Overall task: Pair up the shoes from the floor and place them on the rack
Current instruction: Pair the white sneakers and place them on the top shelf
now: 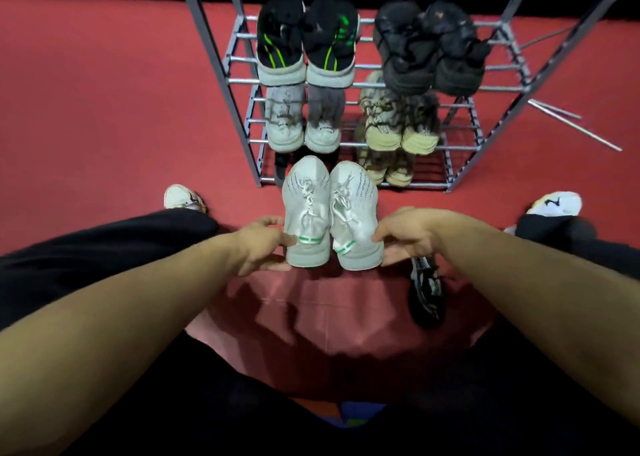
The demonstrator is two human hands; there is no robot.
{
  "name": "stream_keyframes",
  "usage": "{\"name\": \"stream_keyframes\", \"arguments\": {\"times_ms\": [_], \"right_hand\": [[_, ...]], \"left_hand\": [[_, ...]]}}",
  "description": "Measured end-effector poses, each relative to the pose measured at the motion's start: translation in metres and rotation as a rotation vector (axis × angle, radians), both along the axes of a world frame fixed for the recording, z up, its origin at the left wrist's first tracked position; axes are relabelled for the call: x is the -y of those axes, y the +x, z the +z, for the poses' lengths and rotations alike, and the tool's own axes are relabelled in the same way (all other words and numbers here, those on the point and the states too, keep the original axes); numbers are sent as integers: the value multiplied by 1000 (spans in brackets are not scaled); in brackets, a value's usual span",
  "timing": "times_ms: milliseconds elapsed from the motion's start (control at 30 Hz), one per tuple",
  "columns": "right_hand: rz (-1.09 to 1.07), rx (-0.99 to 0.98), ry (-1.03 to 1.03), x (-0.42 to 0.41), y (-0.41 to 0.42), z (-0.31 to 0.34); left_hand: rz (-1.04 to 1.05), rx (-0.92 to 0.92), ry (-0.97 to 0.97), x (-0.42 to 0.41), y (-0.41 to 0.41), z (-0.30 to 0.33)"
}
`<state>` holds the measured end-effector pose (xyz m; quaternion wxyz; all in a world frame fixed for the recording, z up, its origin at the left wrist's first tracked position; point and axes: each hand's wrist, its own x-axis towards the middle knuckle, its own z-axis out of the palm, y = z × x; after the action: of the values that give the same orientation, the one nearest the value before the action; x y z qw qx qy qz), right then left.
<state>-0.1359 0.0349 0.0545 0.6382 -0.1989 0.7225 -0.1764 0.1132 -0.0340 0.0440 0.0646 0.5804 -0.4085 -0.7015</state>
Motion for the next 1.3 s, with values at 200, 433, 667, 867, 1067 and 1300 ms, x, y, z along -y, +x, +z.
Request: {"name": "stream_keyframes", "arguments": {"times_ms": [200,433,667,867,1067,1300], "right_hand": [[-23,105,-123,-20,-9,59],[-144,164,-259,-41,-21,116],[-175,98,-513,-20,-32,194],[-193,2,-607,56,-21,249],[-260,-112,-664,141,-17,261],[-277,-237,-681,207,-23,256]], "left_hand": [[1,-83,-96,-7,4,71],[21,-188,-205,-17,-1,137],[92,-234,-380,13,-6,204],[100,-224,-488,82,-23,249],[121,-189,-532,154,-41,263],[86,-93,-564,215,-51,264]]}}
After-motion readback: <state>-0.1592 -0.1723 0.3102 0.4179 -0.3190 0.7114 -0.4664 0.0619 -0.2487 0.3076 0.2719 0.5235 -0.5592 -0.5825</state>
